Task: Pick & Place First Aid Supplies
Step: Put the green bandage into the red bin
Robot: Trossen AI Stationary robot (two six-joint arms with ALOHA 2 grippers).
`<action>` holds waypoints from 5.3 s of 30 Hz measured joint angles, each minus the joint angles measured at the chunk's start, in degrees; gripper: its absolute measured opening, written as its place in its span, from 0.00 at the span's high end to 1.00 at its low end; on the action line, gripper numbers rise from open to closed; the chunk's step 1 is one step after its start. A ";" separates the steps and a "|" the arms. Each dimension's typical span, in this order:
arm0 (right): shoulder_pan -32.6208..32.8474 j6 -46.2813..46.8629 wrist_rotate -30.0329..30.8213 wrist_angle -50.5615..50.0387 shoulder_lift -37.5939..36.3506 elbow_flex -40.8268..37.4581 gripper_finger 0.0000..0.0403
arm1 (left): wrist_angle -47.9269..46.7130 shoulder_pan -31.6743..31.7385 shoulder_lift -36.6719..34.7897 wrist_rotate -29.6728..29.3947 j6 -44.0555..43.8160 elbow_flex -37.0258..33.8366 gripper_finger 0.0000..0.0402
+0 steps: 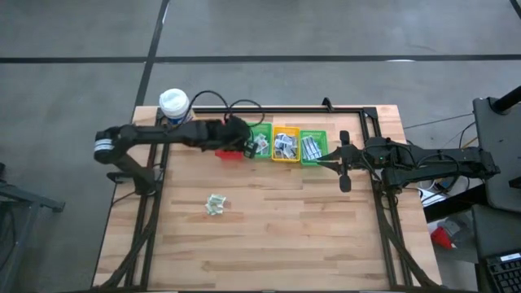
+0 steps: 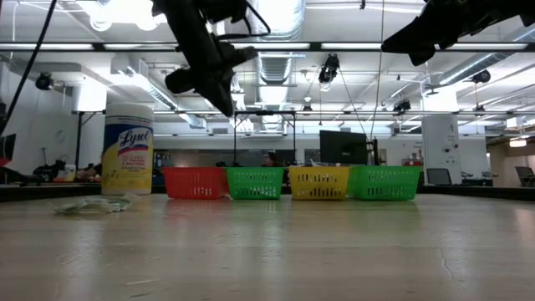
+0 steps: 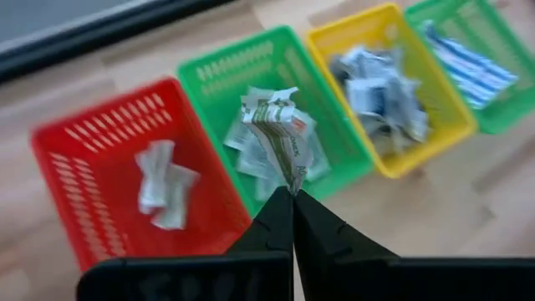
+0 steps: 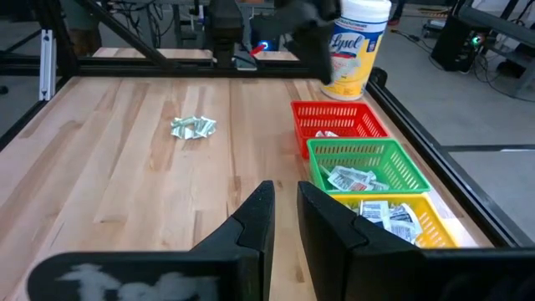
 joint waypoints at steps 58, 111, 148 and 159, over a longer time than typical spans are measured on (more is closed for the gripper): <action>0.00 0.02 0.00 0.01 -0.01 0.01 0.87 | -9.93 13.74 18.97 6.12 11.99 2.06 0.78; 0.00 0.07 0.00 0.00 0.00 0.01 0.87 | -19.31 -12.92 -4.55 23.04 -17.13 1.26 0.60; 0.00 0.07 0.00 0.01 -0.02 0.01 0.87 | 0.41 -27.21 -4.44 25.62 -56.94 -25.01 0.60; 0.00 0.01 0.00 0.02 0.00 0.00 0.87 | 0.44 -27.20 -4.44 25.58 -57.89 -27.83 0.60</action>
